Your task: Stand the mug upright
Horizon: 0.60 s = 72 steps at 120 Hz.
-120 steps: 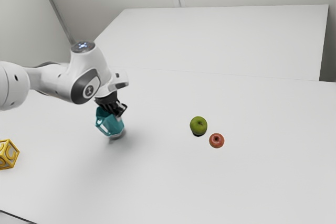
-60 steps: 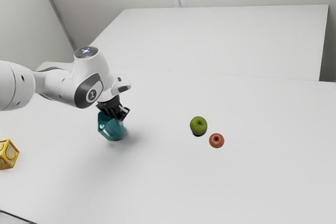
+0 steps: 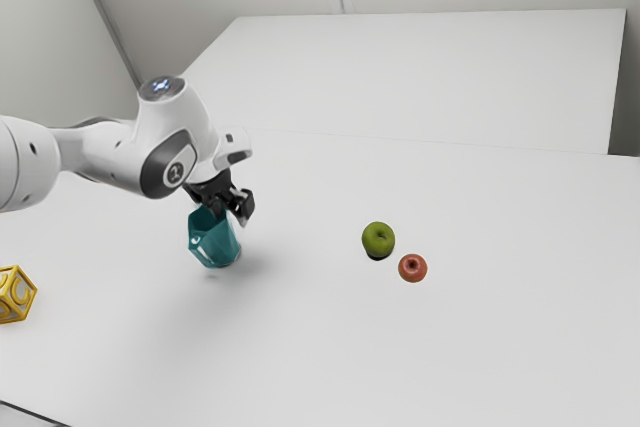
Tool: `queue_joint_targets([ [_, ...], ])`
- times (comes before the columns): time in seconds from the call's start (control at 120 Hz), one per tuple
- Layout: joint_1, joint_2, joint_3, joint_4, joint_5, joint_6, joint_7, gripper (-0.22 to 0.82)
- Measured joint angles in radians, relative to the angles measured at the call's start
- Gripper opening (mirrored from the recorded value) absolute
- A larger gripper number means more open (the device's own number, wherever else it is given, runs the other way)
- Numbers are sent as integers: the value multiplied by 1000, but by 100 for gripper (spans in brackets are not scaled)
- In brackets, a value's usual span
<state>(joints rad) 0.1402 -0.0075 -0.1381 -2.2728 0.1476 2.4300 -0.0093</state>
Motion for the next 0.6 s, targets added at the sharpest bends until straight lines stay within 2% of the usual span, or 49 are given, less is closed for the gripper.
queue_joint_targets([
  [0.225,-6,-24,0,48,-14,-38,2,45],
  [0.383,-6,-22,0,164,-73,-185,-1,52],
  [0.6,-7,-12,0,304,-98,-390,-6,56],
])
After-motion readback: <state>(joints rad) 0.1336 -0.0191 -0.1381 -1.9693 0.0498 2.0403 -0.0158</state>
